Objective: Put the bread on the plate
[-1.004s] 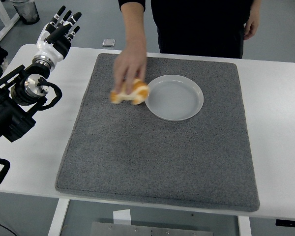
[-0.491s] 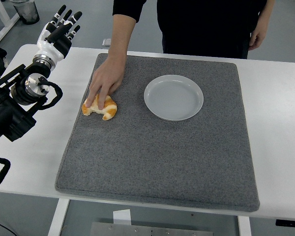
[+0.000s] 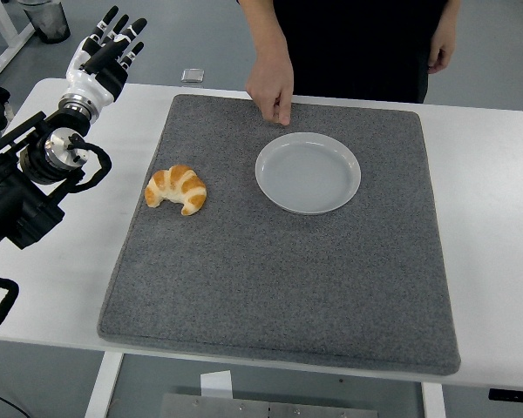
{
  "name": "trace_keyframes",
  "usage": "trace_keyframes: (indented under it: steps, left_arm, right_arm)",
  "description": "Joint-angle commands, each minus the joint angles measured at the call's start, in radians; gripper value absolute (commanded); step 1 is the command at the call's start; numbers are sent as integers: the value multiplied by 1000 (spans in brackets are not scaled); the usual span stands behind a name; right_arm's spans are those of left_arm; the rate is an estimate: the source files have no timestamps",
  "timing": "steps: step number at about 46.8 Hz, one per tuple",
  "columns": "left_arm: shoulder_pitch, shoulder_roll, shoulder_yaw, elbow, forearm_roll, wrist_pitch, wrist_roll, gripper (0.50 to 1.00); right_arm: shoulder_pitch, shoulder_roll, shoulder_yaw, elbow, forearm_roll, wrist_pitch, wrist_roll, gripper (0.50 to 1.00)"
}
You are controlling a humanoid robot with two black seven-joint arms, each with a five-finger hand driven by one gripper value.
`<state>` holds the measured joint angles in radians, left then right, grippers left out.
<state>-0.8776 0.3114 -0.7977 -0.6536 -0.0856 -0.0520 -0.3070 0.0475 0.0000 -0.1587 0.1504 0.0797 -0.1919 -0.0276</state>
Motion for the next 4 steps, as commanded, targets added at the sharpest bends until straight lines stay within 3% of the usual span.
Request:
trace_keyframes:
  steps: [1,4]
  left_arm:
    - [0,0,0,0,1,0,0,996]
    - [0,0,0,0,1,0,0,996]
  right_arm:
    - [0,0,1,0,0,-1,0,952]
    - [0,0,1,0,2,-4,0,952]
